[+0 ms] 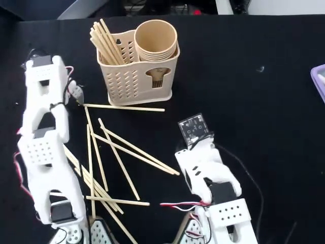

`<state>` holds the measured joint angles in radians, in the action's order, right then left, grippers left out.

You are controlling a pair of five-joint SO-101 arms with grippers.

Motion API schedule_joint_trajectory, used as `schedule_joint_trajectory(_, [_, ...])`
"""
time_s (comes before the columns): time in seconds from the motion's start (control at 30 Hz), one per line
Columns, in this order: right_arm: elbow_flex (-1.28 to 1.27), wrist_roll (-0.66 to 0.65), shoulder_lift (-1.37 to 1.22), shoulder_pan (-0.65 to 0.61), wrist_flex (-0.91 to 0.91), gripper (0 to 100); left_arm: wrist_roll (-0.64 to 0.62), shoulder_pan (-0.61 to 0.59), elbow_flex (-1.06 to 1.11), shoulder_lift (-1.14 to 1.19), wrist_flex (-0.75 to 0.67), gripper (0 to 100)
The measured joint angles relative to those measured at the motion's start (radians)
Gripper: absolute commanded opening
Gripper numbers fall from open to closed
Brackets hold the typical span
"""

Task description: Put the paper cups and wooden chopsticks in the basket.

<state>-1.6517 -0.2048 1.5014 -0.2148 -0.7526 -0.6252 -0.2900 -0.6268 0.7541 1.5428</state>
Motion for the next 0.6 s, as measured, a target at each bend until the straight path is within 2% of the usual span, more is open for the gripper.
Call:
schedule_joint_trajectory(0.4, [0.000, 0.000, 0.000, 0.000, 0.000, 13.7, -0.005, 0.041, -0.509, 0.315, 0.184, 20])
schedule_joint_trajectory(0.6, [0.000, 0.000, 0.000, 0.000, 0.000, 13.7, -0.005, 0.044, -0.594, 0.370, 0.212, 20])
